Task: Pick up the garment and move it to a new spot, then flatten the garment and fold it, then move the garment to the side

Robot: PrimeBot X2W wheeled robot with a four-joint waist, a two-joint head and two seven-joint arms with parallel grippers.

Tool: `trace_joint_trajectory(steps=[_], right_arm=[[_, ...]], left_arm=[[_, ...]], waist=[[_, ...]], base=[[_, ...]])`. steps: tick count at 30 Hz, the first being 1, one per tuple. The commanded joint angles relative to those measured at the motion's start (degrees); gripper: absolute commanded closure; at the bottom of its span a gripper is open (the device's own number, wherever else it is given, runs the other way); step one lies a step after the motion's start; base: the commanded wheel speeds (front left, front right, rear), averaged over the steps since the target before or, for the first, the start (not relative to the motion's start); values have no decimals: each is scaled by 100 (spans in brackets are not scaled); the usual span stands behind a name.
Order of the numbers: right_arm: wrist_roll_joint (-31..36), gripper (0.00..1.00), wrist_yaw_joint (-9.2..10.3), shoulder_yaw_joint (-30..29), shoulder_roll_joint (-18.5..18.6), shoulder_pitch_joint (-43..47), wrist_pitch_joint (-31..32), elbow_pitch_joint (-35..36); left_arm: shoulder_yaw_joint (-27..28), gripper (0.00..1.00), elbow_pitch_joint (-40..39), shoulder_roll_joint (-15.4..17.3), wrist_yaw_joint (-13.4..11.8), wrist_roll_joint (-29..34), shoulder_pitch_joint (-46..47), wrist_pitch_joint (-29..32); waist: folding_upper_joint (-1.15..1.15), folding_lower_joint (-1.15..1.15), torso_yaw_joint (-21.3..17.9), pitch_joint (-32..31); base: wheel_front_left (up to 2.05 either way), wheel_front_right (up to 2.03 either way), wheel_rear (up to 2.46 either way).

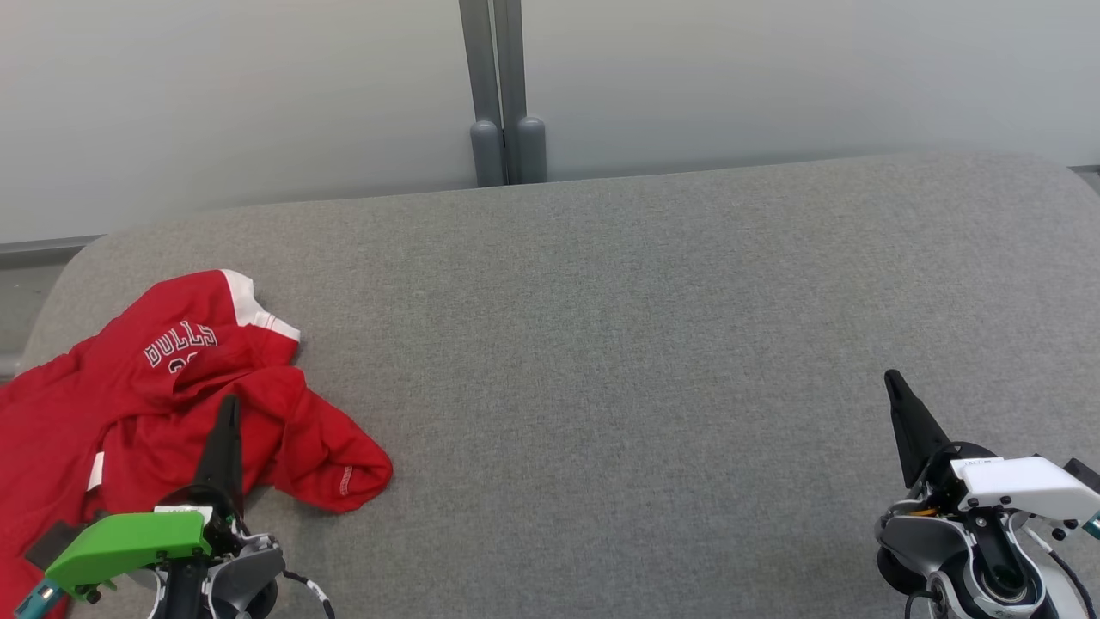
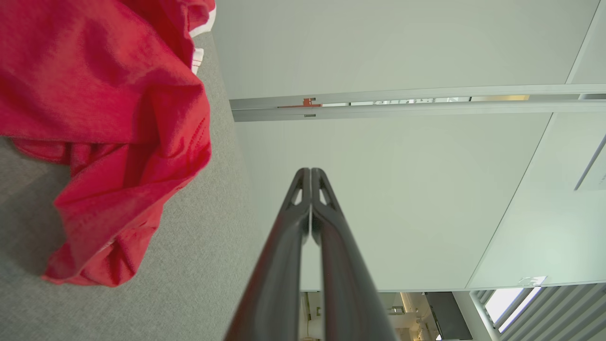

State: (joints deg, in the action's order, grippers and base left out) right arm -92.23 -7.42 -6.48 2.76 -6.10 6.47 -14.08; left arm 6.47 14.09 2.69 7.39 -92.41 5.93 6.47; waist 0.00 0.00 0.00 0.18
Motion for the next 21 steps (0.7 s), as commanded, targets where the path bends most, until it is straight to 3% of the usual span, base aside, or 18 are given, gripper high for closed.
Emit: trace_joint_trajectory(steps=[1, 21], right_arm=[[-38, 100, -24, -12, 27, -28, 8, -5], [-39, 100, -20, -12, 27, -28, 8, -5]], left_arm=[[15, 100, 4, 43, 31, -1, 62, 8], [15, 100, 4, 44, 31, -1, 63, 8]], waist=[[0, 0, 0, 0], [0, 0, 0, 0]], base=[[0, 0, 0], [0, 0, 0]])
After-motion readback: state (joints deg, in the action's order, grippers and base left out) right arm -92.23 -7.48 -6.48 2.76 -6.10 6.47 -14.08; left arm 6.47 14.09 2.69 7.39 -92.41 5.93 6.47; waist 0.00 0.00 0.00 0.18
